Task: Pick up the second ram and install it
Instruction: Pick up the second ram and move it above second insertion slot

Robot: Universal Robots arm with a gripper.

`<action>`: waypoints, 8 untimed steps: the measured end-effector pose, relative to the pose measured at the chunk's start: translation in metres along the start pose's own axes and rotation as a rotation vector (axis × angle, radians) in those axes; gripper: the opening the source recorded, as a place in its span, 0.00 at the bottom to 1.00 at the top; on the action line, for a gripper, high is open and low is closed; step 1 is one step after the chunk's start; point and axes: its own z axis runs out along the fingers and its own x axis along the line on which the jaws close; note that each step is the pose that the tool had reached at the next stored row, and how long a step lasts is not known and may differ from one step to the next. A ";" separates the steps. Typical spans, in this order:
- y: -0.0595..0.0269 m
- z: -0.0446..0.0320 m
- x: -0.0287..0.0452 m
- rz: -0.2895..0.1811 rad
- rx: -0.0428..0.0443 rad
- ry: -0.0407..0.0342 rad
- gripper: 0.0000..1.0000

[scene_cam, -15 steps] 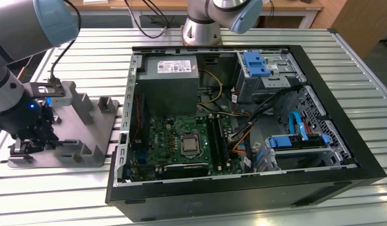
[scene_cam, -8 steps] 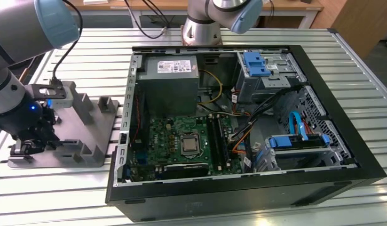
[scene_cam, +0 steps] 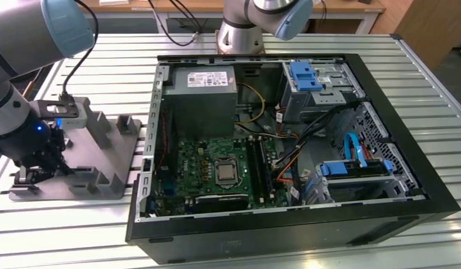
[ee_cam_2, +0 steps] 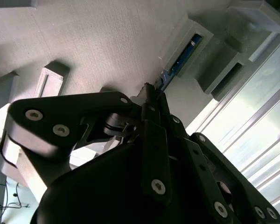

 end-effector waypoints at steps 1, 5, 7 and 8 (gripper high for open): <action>0.0000 0.0000 0.0000 0.000 0.0000 0.0000 0.14; 0.0000 0.0000 0.0000 0.001 0.0000 -0.0001 0.14; 0.0000 0.0000 0.0000 0.001 0.0000 0.0000 0.14; 0.0000 0.0000 0.0000 0.001 0.0000 0.0000 0.14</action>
